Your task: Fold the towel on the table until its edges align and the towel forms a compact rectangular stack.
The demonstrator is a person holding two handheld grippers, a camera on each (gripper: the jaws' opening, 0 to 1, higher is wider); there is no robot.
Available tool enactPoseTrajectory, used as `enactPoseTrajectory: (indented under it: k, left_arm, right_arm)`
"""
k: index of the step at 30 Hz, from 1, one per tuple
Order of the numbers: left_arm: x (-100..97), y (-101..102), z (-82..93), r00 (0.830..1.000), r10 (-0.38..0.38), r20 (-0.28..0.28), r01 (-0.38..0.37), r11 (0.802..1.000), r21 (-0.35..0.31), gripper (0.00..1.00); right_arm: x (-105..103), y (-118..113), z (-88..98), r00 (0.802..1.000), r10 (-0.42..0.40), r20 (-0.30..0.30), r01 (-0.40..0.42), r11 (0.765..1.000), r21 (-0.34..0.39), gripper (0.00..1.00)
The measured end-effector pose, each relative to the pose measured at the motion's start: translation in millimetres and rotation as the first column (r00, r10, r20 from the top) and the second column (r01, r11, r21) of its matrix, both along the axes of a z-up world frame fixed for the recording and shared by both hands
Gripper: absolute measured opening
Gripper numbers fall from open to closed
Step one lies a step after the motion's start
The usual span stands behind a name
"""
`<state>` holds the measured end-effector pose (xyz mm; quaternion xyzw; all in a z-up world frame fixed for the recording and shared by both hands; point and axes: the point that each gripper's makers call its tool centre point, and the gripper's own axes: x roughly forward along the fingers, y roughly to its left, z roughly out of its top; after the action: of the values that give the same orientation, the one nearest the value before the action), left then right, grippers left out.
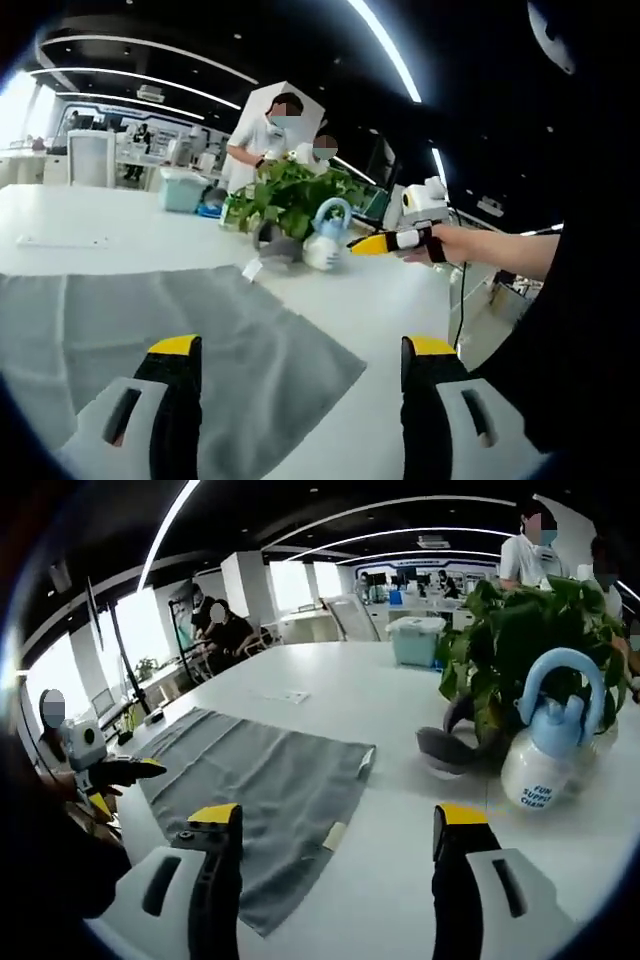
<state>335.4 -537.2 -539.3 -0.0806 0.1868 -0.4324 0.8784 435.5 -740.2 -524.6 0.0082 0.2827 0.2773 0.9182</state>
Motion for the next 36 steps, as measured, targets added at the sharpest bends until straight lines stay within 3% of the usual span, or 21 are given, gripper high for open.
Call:
enactPoseTrajectory:
  k: [5, 9, 15, 22, 25, 30, 33, 36]
  left_arm:
    - [-0.1, -14, -13.7, 0.999, -0.05, -0.002, 0.05, 0.997, 0.054, 0.79]
    - [-9.4, -33, -25.2, 0.988, -0.147, -0.036, 0.149, 0.986, 0.074, 0.77]
    - [-24.2, -62, -41.7, 0.946, -0.311, -0.089, 0.318, 0.944, 0.085, 0.72]
    - [-11.5, -76, -41.4, 0.936, -0.346, -0.06, 0.351, 0.93, 0.113, 0.7]
    - [-12.9, -86, -42.2, 0.918, -0.395, -0.033, 0.395, 0.907, 0.147, 0.65]
    - [-25.1, -104, -46.0, 0.862, -0.507, 0.006, 0.491, 0.838, 0.239, 0.58]
    - [-29.0, -114, -51.9, 0.844, -0.536, 0.005, 0.516, 0.816, 0.261, 0.54]
    - [-31.8, -124, -56.7, 0.829, -0.559, 0.033, 0.532, 0.804, 0.265, 0.45]
  right_arm:
    - [7, 3, -10.2, 1.0, -0.006, -0.014, 0.006, 1.0, 0.004, 0.75]
    - [8, 7, -18.3, 0.999, -0.026, -0.036, 0.028, 0.999, 0.044, 0.74]
    - [7, 10, -25.8, 0.997, -0.034, -0.062, 0.039, 0.997, 0.068, 0.71]
    - [7, 12, -27.8, 0.997, -0.032, -0.066, 0.037, 0.996, 0.075, 0.68]
    - [7, 11, -33.7, 0.996, -0.031, -0.079, 0.036, 0.997, 0.068, 0.66]
    - [19, 7, -23.9, 0.998, -0.062, 0.008, 0.062, 0.997, 0.053, 0.55]
    - [26, 7, -20.0, 0.996, -0.092, 0.023, 0.089, 0.992, 0.087, 0.53]
    - [35, 1, -14.2, 0.986, -0.148, 0.073, 0.14, 0.986, 0.095, 0.41]
